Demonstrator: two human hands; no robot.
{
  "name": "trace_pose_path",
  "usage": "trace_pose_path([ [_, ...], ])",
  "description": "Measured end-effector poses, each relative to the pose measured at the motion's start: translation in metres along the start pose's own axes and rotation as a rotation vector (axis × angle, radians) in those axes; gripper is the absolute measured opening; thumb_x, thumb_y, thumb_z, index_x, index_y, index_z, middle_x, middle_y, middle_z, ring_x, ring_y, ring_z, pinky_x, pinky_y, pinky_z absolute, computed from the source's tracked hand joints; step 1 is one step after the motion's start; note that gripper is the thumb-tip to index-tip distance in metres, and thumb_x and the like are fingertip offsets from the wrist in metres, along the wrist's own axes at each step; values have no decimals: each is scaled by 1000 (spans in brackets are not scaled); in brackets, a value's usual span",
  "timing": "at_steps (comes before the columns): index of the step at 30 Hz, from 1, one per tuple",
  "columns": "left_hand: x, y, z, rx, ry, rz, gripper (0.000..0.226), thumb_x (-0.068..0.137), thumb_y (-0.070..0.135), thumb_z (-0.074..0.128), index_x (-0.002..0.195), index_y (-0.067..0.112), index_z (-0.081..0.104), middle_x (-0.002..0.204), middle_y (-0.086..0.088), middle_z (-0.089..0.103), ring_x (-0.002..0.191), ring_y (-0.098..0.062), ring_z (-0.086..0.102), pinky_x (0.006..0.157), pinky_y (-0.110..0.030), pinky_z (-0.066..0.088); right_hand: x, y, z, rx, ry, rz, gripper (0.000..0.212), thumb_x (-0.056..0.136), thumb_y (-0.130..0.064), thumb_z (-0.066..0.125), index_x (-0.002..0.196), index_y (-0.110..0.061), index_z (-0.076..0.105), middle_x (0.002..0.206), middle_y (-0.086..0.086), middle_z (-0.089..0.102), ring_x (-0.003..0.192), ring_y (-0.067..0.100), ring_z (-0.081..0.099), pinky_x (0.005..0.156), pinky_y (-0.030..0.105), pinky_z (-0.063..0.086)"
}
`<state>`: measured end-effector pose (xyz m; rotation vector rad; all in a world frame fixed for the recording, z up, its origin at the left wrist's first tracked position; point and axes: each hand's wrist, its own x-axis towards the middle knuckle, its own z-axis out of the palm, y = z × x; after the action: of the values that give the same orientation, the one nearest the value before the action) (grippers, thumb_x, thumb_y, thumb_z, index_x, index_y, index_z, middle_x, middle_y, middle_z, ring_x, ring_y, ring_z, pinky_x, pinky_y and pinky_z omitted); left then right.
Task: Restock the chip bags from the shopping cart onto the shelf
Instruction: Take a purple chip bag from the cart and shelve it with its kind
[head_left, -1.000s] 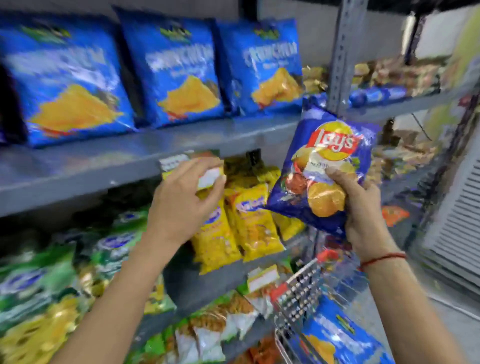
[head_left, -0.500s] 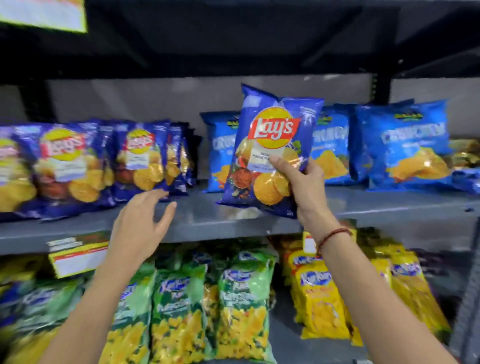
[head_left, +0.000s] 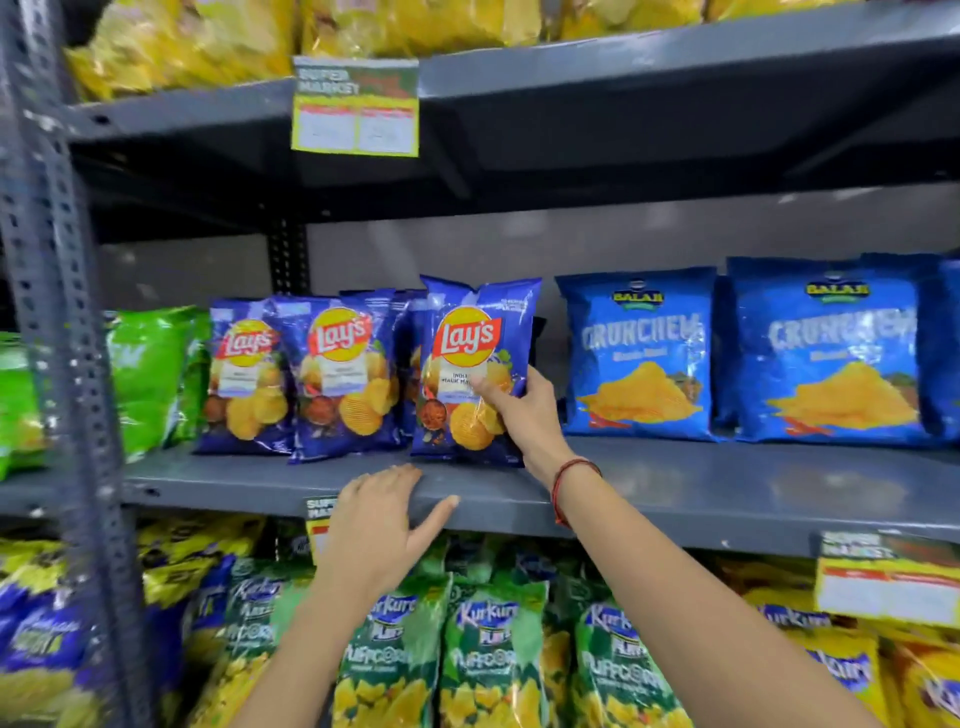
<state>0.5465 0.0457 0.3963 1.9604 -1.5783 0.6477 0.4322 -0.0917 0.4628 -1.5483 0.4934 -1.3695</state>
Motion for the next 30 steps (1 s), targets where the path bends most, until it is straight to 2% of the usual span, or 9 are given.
trace_pose_path([
  [2,-1,-2,3,-2,7,-10,84,79,73,18,115,11,63,117,-6,68,109,-22,61,96,-36,43,3,11,9,-6,-15,14,56,68,-33,80,117,-13,62,115,8,70,105,24,66,93,49,54],
  [6,-2,-5,6,-11,42,-16,74,82,69,27,109,12,66,109,-4,71,100,-21,65,91,-37,46,3,16,19,-107,14,-4,60,69,-40,79,120,-13,60,117,6,68,109,23,64,96,49,51],
  [10,-3,-4,8,-18,49,-17,72,83,68,27,108,13,66,108,-4,71,100,-21,65,91,-36,45,1,14,18,-193,40,-4,64,69,-45,77,123,-15,58,120,1,67,113,21,61,101,46,48],
  [13,-3,-4,9,-23,64,-9,70,83,66,29,109,12,65,109,-5,70,101,-22,64,92,-37,44,-3,14,14,-240,53,2,92,57,-64,76,133,-17,49,129,1,61,121,21,56,103,45,46],
  [14,-3,-4,9,-21,65,-6,69,82,66,30,110,12,65,109,-5,70,101,-22,64,92,-37,44,-7,12,11,-247,62,-10,91,59,-62,76,133,-17,48,129,2,61,120,20,56,102,42,47],
  [18,-2,-4,9,-22,78,3,69,81,66,31,111,12,63,109,-5,70,103,-23,63,91,-38,43,-21,-2,-7,-259,113,-88,60,76,-38,75,125,-11,53,112,3,58,102,15,56,88,25,47],
  [23,1,18,5,-160,156,-14,66,81,63,35,113,12,62,113,-6,68,106,-24,60,90,-40,42,-48,-28,-50,-246,130,-158,43,79,-35,73,113,-17,55,103,-4,60,93,9,56,77,13,48],
  [27,5,80,6,-344,232,98,54,84,53,43,111,11,62,111,-6,67,106,-23,58,87,-37,43,-78,-48,-111,-240,232,-203,33,79,-30,74,106,-19,59,102,0,64,90,11,62,81,20,52],
  [30,0,139,15,-490,289,214,44,86,45,49,108,9,62,110,-7,67,106,-22,57,92,-34,42,-112,-54,-167,-262,350,-250,27,79,-24,74,103,-17,62,94,-1,66,83,6,62,79,17,48],
])
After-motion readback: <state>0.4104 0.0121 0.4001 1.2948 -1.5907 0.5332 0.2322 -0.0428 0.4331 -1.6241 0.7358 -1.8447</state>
